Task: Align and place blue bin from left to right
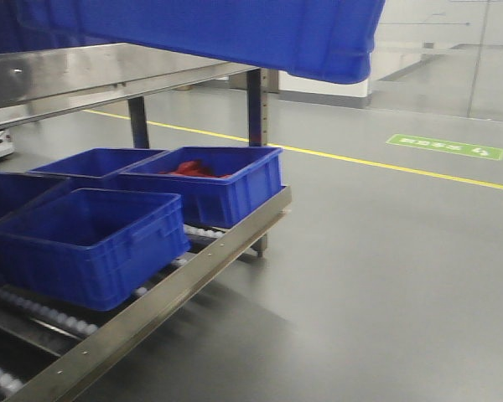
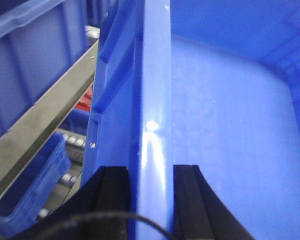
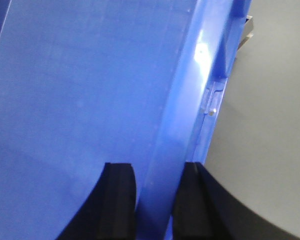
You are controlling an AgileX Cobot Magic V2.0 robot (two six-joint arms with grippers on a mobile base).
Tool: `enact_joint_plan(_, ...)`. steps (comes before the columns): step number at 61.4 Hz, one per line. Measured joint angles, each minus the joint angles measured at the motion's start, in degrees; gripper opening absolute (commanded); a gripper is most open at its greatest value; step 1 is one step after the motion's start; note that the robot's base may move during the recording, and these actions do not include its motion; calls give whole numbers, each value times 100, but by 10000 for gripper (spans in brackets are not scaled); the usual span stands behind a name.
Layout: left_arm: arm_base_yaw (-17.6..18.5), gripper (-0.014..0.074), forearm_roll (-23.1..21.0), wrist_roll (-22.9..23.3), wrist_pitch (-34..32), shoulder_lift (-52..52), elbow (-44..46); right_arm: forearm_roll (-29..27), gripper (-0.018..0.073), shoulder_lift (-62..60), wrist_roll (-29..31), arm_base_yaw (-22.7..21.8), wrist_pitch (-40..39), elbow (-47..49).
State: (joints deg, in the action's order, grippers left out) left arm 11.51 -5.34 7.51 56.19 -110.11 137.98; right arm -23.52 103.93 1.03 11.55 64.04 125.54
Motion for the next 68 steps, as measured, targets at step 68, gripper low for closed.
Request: enact_joint_plan(68,0,1,10,55,476,0,0,0,-79,0,-3,0,55,0)
